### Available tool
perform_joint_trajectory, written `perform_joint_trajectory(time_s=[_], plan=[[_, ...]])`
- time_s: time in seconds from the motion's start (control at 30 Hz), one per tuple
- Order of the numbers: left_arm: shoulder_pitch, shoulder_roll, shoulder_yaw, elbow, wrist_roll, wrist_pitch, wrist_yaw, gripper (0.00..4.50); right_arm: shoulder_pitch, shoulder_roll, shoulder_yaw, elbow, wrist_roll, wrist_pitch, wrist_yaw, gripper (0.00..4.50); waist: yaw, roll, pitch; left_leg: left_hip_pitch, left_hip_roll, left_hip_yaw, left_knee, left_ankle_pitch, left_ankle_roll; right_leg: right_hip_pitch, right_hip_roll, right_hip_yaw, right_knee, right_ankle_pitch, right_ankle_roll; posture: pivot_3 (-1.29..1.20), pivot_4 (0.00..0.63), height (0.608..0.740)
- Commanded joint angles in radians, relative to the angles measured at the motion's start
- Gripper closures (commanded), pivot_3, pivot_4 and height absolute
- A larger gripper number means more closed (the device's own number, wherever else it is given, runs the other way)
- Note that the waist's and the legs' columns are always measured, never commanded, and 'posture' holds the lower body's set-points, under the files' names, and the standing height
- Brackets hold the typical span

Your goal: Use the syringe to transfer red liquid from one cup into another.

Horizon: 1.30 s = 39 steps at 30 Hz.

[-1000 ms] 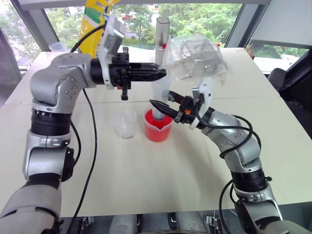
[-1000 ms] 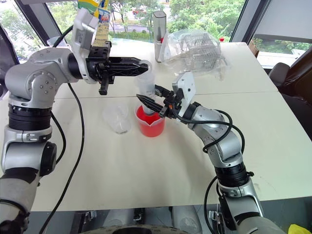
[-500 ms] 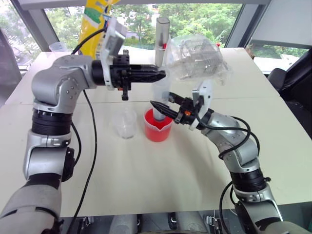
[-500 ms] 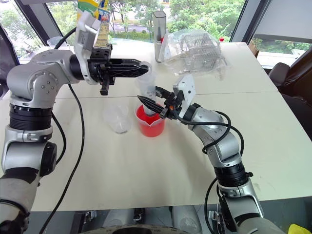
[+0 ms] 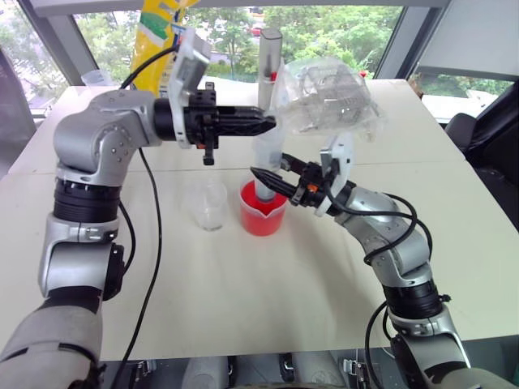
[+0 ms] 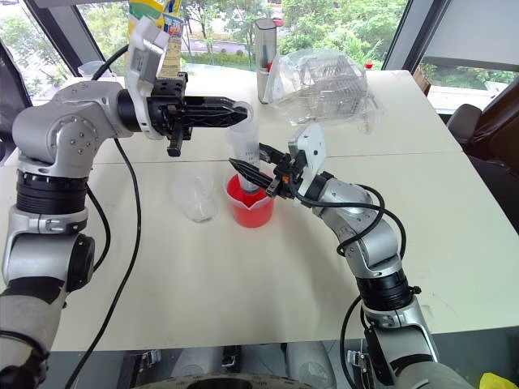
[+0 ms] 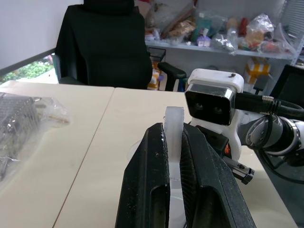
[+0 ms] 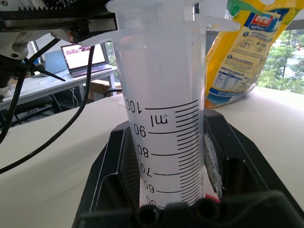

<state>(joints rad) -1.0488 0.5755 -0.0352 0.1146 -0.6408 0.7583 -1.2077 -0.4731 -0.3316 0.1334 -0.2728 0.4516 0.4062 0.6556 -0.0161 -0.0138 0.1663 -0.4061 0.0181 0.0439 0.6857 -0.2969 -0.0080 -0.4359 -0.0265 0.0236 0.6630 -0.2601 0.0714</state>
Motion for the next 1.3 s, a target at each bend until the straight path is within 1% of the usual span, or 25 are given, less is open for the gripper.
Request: perform_joint_trajectory(time_s=[0.03, 0.67, 1.3], plan=[[-0.096, 0.014, 0.110, -0.010, -0.025, -0.046, 0.049, 4.44, 0.053, -0.014, 0.079, 0.021, -0.018, 0.049, 0.050, 3.05, 0.000, 0.000, 0.000, 0.000, 0.000, 0.000, 0.000, 0.000, 0.000, 0.000, 0.000, 0.000, 0.000, 0.000, 0.000, 0.00, 0.150, 0.740], [-0.133, 0.011, 0.145, 0.002, -0.053, -0.039, 0.072, 4.44, 0.056, -0.018, 0.091, 0.049, 0.004, 0.080, 0.058, 3.05, 0.000, 0.000, 0.000, 0.000, 0.000, 0.000, 0.000, 0.000, 0.000, 0.000, 0.000, 0.000, 0.000, 0.000, 0.000, 0.00, 0.150, 0.740], [-0.129, 0.023, 0.152, -0.016, -0.074, -0.036, 0.083, 4.44, 0.051, -0.017, 0.104, 0.088, -0.011, 0.069, 0.070, 3.05, 0.000, 0.000, 0.000, 0.000, 0.000, 0.000, 0.000, 0.000, 0.000, 0.000, 0.000, 0.000, 0.000, 0.000, 0.000, 0.00, 0.150, 0.740]])
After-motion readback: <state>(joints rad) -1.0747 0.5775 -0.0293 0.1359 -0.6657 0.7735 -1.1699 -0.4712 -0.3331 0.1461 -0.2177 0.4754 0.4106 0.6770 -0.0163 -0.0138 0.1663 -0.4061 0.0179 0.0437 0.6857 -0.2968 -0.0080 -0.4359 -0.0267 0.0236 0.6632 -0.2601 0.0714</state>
